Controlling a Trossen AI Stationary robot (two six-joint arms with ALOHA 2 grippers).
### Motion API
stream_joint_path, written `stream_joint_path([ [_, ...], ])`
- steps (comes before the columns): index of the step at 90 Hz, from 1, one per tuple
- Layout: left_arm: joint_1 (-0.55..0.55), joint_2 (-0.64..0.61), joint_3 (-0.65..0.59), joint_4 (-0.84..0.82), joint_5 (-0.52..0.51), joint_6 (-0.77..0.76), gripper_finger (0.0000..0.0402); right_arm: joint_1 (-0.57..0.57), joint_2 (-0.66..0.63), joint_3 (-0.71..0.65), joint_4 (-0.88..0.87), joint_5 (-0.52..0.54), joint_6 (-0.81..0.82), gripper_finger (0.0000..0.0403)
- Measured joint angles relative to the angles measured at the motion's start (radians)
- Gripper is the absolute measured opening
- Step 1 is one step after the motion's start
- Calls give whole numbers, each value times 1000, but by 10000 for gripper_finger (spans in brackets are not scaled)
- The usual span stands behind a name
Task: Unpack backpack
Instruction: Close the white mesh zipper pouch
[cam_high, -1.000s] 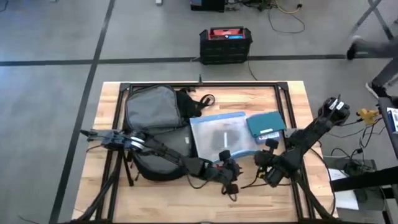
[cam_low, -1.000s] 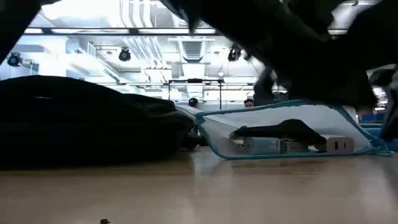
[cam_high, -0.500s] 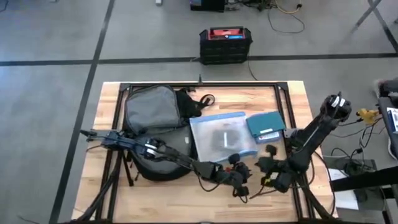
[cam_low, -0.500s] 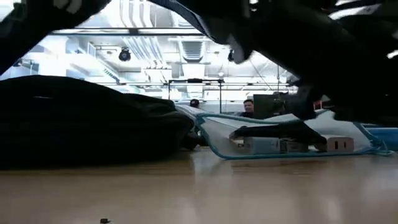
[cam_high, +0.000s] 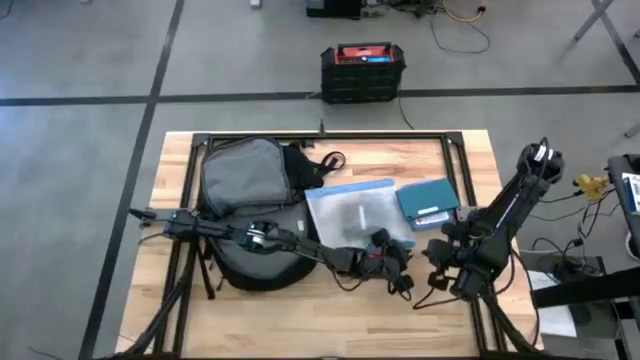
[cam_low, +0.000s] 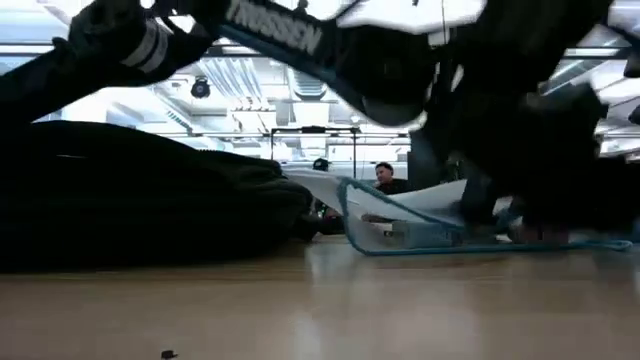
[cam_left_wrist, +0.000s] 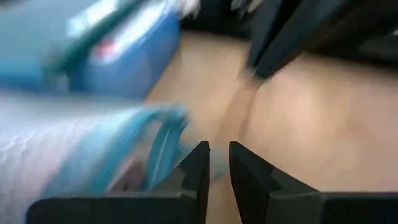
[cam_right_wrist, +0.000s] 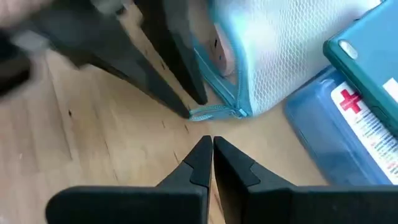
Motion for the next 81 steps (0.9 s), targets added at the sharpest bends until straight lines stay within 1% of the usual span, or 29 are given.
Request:
stream_joint_path([
  [20,11,-8,-11,-112,2,-57,44,-11,-7,0,-5,16,-16,0],
  [29,0,-24,-9,-208,25,-86,41,-21,13,0,3,18,-27,0],
  [37,-22,-49,-12,-293,1,-90,37,-31,39,-1,27,15,-63,0],
  [55,-83,-132,-20,-528,-56,-87,27,-48,145,-2,139,19,-158,0],
  [70,-129,-211,-18,-553,-90,-66,27,-82,272,-9,134,108,-117,0],
  [81,-162,-243,-17,-577,-129,-61,27,-109,363,-12,155,107,-102,0],
])
